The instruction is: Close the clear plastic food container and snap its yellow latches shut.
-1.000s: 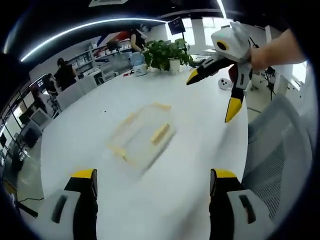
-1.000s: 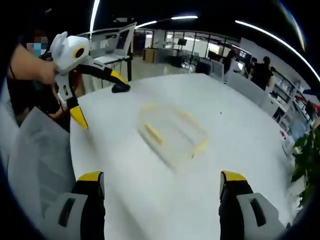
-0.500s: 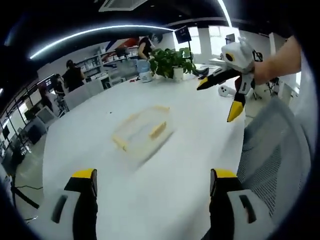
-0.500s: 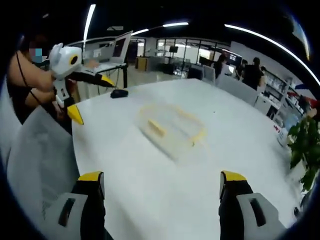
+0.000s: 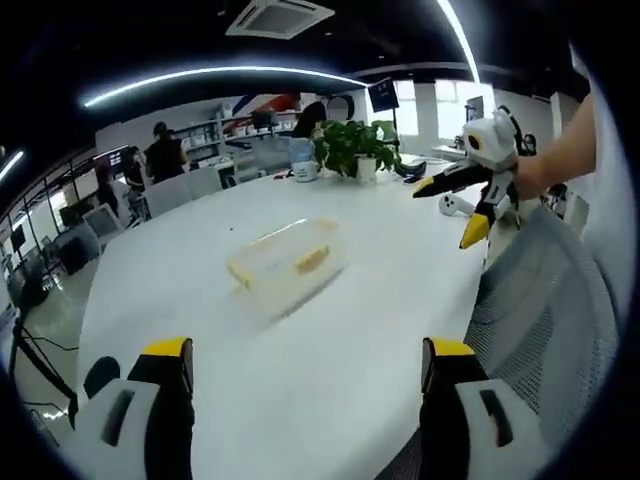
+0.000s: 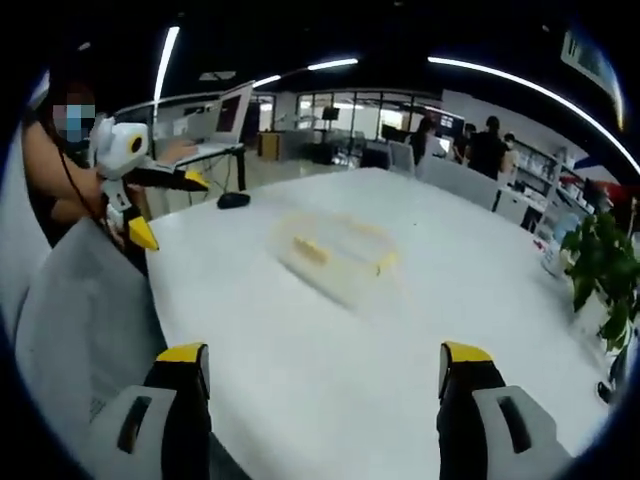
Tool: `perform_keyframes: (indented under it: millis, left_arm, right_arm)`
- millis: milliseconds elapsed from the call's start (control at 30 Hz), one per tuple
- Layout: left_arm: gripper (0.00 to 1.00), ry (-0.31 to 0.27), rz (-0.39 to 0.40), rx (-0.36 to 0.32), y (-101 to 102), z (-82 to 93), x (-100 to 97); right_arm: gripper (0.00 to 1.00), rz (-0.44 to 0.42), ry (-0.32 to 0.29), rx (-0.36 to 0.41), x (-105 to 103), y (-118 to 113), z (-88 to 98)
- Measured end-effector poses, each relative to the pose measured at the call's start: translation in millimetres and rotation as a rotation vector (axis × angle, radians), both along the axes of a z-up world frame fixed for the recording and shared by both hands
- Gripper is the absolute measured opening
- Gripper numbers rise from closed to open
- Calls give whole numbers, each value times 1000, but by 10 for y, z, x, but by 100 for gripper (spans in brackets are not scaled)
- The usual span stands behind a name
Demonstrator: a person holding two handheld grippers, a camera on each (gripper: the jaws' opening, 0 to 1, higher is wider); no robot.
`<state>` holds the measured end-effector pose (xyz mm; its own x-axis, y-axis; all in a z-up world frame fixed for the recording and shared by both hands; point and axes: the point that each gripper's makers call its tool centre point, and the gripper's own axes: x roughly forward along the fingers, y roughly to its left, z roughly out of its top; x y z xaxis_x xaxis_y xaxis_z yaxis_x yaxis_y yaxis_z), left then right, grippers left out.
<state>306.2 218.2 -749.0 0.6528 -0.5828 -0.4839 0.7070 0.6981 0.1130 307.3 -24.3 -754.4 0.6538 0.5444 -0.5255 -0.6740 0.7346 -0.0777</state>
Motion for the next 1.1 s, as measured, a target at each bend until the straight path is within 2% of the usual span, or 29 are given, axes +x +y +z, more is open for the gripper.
perform_keyframes:
  millis: [100, 267, 367, 433, 633, 1100]
  left_arm:
    - [97, -5, 3, 1, 13, -9, -19]
    - [97, 3, 36, -60, 22, -1, -50]
    - [97, -6, 38, -33, 32, -54, -85]
    - [97, 9, 52, -66, 20, -54, -99]
    - [96, -5, 64, -73, 40, -40, -91]
    - [96, 8, 66, -54, 42, -92, -110]
  right_arm:
    - [96, -13, 7, 5, -52, -18, -43]
    - [96, -24, -1, 15, -117, -12, -62]
    - [96, -37, 8, 15, -138, -20, -119]
    - [96, -36, 8, 19, -154, -22, -133]
    - [96, -66, 5, 38, -140, -78, -123]
    - [95, -58, 19, 23, -155, -64, -164]
